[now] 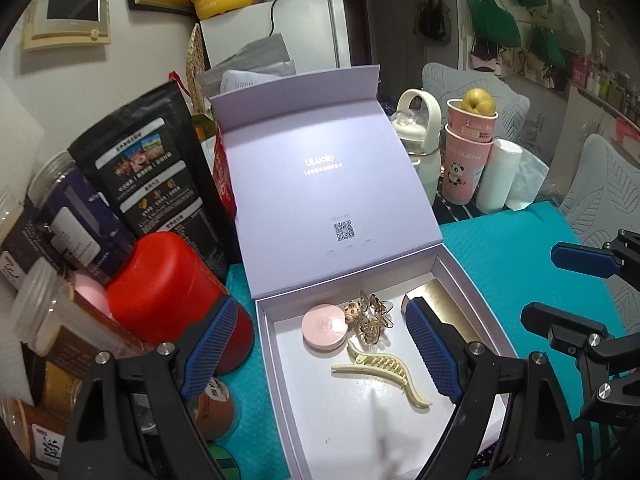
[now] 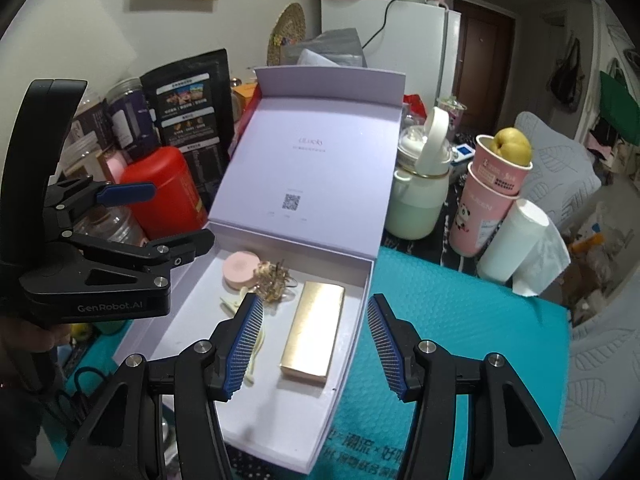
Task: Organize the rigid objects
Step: 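Open both grippers to release the wire clip and gold box in the box, then withdraw both grippers from the box back over the mat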
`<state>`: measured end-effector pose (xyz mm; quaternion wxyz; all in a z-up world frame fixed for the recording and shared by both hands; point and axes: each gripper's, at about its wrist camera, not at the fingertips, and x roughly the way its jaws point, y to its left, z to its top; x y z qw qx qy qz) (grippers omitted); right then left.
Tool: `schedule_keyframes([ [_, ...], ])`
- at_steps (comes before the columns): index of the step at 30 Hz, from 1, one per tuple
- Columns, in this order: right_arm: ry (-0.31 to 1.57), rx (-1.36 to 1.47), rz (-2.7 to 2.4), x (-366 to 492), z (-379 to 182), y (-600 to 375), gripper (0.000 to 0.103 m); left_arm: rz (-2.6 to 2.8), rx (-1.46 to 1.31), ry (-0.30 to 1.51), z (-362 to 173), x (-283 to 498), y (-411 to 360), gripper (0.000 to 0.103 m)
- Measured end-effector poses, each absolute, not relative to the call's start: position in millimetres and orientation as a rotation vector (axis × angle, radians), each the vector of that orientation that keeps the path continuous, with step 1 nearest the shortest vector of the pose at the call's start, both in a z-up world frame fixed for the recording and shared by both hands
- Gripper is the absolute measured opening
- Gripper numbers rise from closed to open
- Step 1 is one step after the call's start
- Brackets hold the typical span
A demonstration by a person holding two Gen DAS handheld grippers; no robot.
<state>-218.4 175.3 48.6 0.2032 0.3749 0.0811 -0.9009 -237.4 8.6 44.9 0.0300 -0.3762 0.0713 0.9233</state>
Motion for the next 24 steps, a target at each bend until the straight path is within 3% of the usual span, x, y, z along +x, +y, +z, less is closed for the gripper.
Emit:
schedule_keyframes([
  [11, 0.232, 0.979, -2.553, -186, 71, 176, 0.058, 2.870, -1.085, 0.216, 67, -205, 8, 0.087],
  [24, 0.183, 0.897, -2.582, -147, 89, 183, 0.073, 2.875, -1.013, 0.198, 79, -165, 5, 0.088],
])
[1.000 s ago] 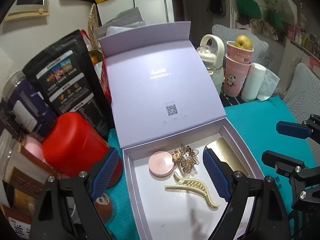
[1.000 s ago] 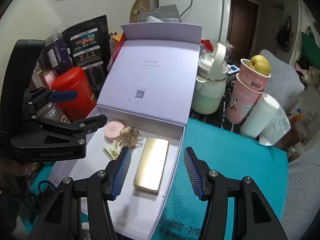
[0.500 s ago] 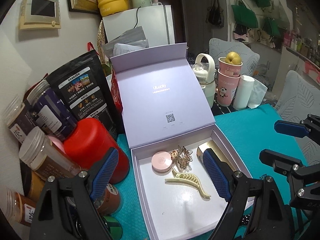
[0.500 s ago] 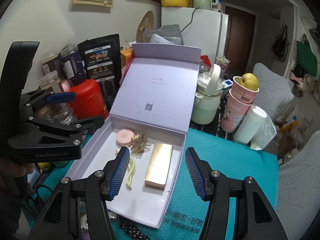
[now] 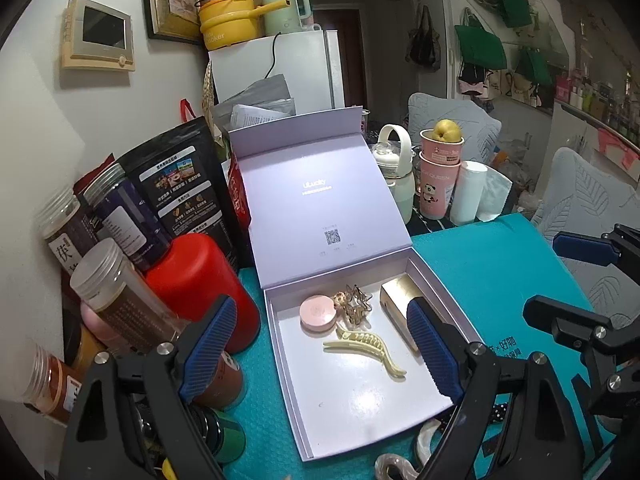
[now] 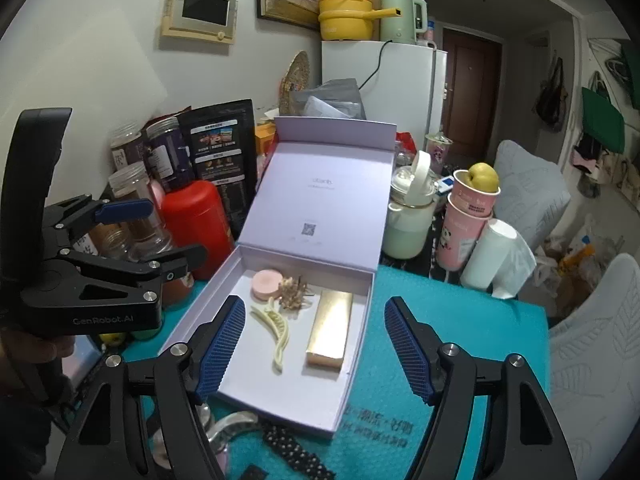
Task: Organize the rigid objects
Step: 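Withdraw both grippers from the box back over the mat, then lower the left gripper onto the pink blush compact and close it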
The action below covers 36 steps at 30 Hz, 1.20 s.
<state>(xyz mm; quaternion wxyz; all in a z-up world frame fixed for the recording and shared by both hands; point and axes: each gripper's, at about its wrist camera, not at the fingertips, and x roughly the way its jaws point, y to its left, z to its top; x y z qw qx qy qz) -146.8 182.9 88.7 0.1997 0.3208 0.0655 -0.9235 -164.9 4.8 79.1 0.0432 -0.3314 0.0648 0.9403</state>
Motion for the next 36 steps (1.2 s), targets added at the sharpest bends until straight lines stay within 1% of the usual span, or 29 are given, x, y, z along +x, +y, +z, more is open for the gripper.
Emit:
schedule_keyframes([
  [1, 0.184, 0.895, -2.585, -143, 89, 183, 0.074, 2.873, -1.014, 0.196, 79, -162, 4, 0.088],
  [3, 0.179, 0.892, -2.590, -137, 88, 184, 0.078, 2.869, -1.016, 0.205, 78, -155, 4, 0.088],
  [9, 0.180, 0.895, -2.607, -121, 81, 186, 0.078, 2.871, -0.970, 0.207, 74, -131, 6, 0.088],
  [14, 0.138, 0.924, -2.595, -108, 69, 188, 0.078, 2.848, -0.975, 0.204, 66, -112, 7, 0.088],
  [27, 0.095, 0.966, -2.574, -68, 47, 189, 0.078, 2.808, -1.033, 0.183, 40, -71, -1, 0.088],
  [36, 0.069, 1.023, -2.536, -54, 19, 180, 0.078, 2.771, -1.097, 0.138, 11, -57, -11, 0.088],
])
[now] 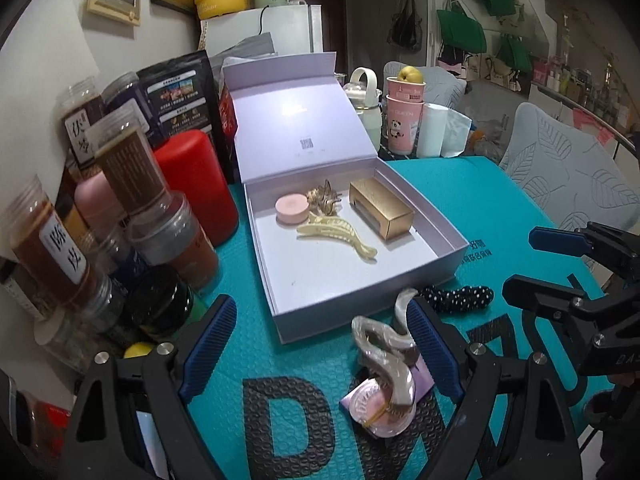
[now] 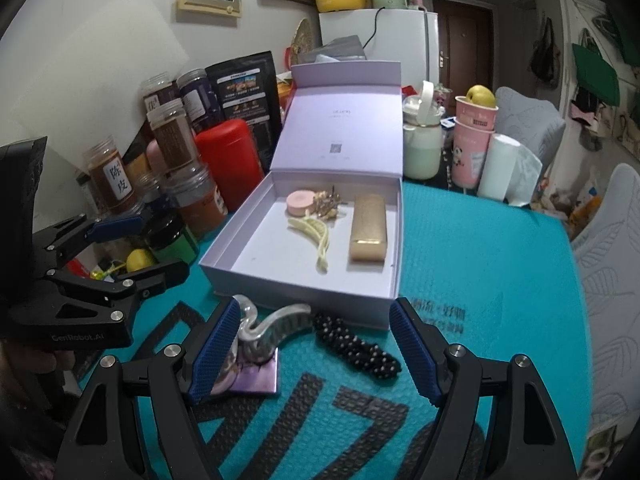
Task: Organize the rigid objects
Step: 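Lower the left gripper onto the pink blush compact and close it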
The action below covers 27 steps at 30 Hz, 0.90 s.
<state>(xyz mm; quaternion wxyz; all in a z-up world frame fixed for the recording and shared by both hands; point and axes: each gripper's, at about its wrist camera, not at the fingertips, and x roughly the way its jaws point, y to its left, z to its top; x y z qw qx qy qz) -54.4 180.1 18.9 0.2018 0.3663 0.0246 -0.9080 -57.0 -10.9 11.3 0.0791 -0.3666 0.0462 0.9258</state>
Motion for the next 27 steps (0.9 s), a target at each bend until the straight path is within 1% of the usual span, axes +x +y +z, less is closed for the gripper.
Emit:
schedule_keyframes([
  [10, 0.045, 1.074, -2.507, -43, -10, 174, 0.078, 2.704, -1.118, 0.137, -12, -38, -13, 0.088],
  [14, 0.012, 1.113, -2.488, -39, -22, 174, 0.078, 2.672, -1.136, 0.117, -22, -33, -14, 0.088],
  [23, -0.061, 1.210, -2.431, -31, -51, 177, 0.078, 2.603, -1.154, 0.131, -50, -24, -17, 0.088],
  [27, -0.094, 1.240, -2.411, -27, -60, 180, 0.078, 2.537, -1.171, 0.077, -59, -24, -19, 0.088],
])
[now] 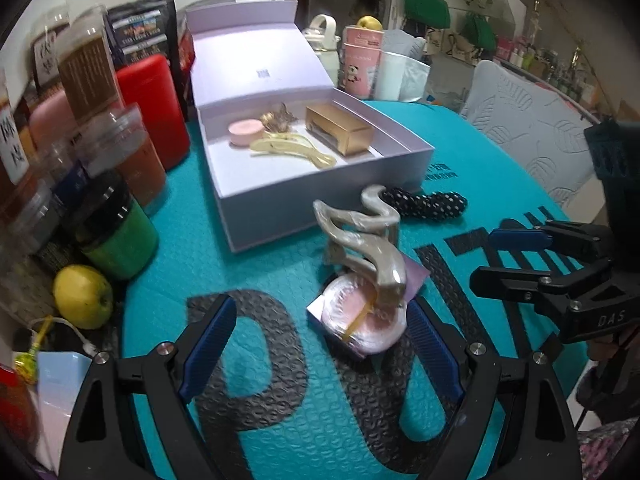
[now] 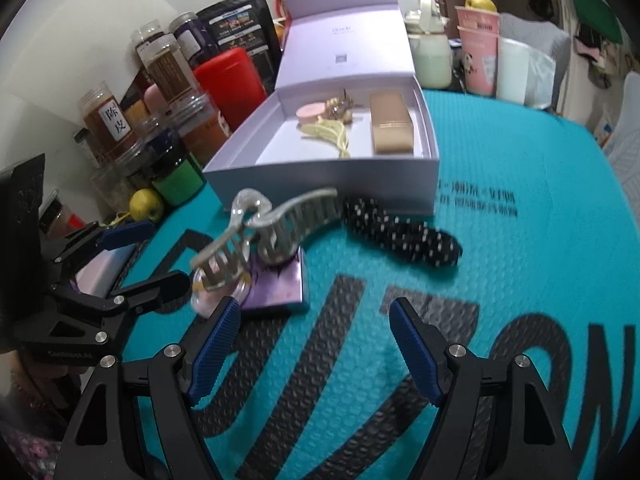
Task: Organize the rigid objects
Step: 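Lower the left gripper onto the pink blush compact and close it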
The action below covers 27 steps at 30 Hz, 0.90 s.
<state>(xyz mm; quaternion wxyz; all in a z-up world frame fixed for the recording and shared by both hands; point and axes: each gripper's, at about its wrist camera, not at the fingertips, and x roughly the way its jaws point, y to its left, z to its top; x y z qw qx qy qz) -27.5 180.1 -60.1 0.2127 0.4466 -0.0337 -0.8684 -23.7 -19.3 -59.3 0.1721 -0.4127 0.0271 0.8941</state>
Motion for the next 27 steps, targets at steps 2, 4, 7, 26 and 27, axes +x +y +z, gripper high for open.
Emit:
schedule_keyframes([
  [2, -0.100, 1.256, -2.410, -27, -64, 182, 0.078, 2.517, -1.168, 0.064, -63, -24, -18, 0.088],
  [4, -0.106, 1.272, -2.408, -26, -68, 184, 0.078, 2.502, -1.156, 0.081, -66, -24, -14, 0.088],
  [7, -0.103, 1.284, -2.412, -26, -72, 186, 0.078, 2.479, -1.124, 0.132, -68, -22, -4, 0.088],
  [26, -0.125, 1.294, -2.430, -32, -76, 192, 0.078, 2.418, -1.120, 0.133, -89, -31, 6, 0.055],
  [27, -0.123, 1.292, -2.430, -32, -76, 191, 0.078, 2.416, -1.121, 0.132, -89, -31, 6, 0.055],
])
